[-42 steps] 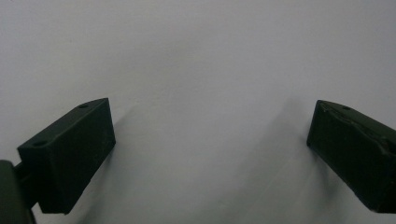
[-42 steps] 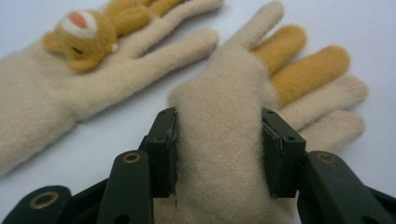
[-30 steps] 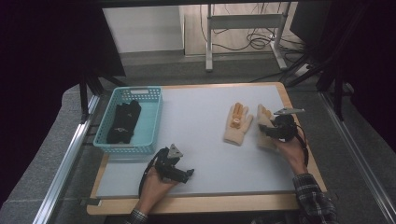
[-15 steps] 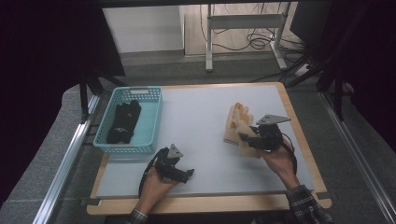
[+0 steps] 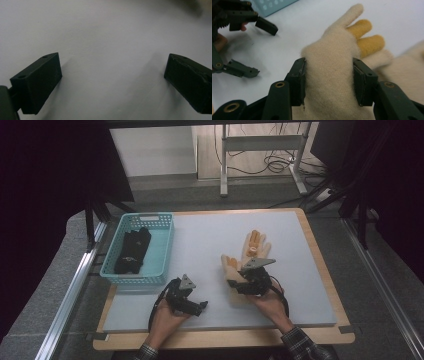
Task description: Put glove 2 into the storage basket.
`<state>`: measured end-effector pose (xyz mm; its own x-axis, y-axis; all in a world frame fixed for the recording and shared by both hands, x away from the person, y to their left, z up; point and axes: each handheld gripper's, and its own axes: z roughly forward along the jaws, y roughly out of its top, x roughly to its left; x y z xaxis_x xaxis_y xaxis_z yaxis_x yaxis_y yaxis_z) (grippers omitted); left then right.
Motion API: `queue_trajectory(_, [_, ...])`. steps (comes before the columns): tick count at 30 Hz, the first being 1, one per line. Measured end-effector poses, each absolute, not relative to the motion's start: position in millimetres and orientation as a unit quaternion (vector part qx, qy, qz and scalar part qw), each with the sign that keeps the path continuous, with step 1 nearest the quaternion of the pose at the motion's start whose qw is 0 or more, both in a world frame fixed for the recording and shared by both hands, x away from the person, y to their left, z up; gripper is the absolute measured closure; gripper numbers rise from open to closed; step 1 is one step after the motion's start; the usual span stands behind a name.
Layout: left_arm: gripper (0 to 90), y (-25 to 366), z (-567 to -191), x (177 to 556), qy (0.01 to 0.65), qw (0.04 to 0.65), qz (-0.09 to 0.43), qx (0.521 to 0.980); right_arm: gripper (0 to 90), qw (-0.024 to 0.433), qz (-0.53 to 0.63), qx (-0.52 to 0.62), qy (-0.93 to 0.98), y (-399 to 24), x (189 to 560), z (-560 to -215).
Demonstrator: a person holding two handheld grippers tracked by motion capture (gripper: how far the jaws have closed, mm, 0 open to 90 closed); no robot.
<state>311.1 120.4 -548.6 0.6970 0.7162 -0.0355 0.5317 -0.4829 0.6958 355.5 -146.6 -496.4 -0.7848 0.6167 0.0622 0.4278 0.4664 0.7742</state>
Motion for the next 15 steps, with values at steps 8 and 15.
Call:
queue_trajectory(8, [1.6, 120, -549, 311, 0.366, 0.352, 0.131, 0.851, 31.7, 0.102, 0.423, 0.304, 0.848, -144, 348, -504])
queue_trajectory(15, [1.5, 120, -549, 311, 0.366, 0.352, 0.131, 0.851, 47.0, 0.126, 0.421, 0.331, 0.835, -178, 356, -485])
